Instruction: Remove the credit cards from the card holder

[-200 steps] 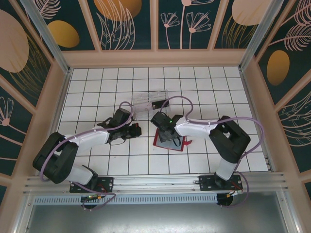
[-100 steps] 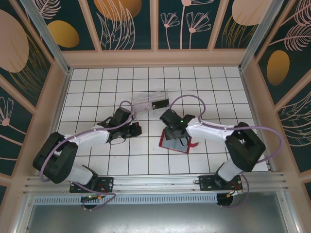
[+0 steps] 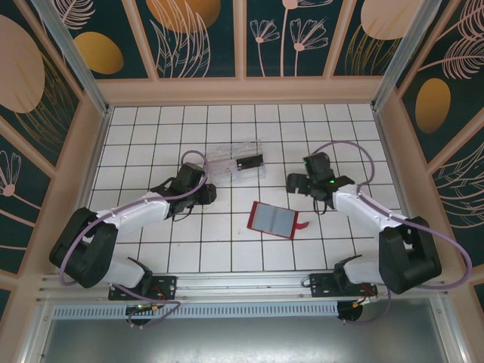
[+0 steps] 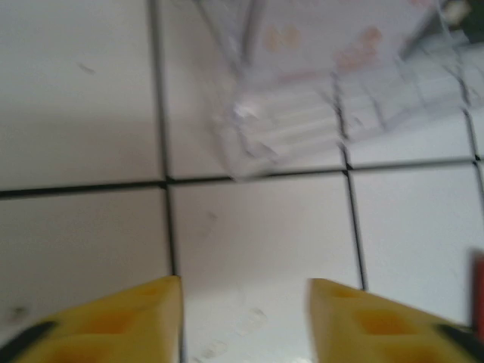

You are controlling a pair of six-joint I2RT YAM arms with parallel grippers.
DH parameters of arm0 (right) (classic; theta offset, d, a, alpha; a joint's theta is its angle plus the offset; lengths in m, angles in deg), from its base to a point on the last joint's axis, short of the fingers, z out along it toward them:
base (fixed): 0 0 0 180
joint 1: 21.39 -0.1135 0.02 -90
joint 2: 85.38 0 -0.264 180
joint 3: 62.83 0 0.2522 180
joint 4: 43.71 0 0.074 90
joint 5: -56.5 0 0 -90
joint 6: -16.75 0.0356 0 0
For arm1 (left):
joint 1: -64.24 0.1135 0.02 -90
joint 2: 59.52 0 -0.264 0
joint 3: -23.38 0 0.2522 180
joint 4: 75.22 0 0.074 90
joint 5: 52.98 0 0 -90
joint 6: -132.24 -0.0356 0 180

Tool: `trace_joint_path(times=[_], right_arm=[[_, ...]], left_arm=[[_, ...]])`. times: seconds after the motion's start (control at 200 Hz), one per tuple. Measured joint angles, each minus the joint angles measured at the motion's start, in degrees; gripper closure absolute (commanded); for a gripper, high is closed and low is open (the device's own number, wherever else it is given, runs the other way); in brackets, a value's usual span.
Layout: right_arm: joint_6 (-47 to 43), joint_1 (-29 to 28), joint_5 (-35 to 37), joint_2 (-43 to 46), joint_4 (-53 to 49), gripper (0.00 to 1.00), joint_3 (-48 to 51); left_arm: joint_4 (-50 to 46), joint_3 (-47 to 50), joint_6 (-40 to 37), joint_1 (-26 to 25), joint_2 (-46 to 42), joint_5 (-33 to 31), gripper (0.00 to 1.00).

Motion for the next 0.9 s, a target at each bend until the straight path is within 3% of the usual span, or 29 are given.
trace_joint_path(times=[0.04, 0.09, 0.315, 0.47, 0.701, 0.901], right_arm=[[-1.0, 2.7, 0.4, 0.4, 1.6, 0.01, 0.6], [-1.9, 5.6, 1.4, 0.8, 3.7, 0.01, 1.1], [-8.1, 14.9, 4.8, 4.0, 20.9, 0.02, 7.6], [-12.0, 19.2, 5.2, 6.2, 37.0, 0.02, 17.4], [-12.0, 23.6, 2.1, 3.9, 61.4, 0.04, 27.8], [-12.3, 23.5, -1.6, -4.7, 75.9, 0.06, 29.7]], left_arm=[[-0.6, -0.4, -0.7, 0.2, -0.3, -3.5, 0.12], [-1.2, -1.0, -1.6, 0.6, -0.6, -7.8, 0.02], [-1.1, -2.3, -5.5, 3.6, -2.6, -26.4, 0.02], [6.2, 2.6, -7.2, 9.6, -6.2, -32.6, 0.01], [22.2, 12.7, -12.4, 17.5, -10.2, -36.5, 0.01], [43.8, 23.0, -21.5, 22.1, -11.6, -31.7, 0.01]])
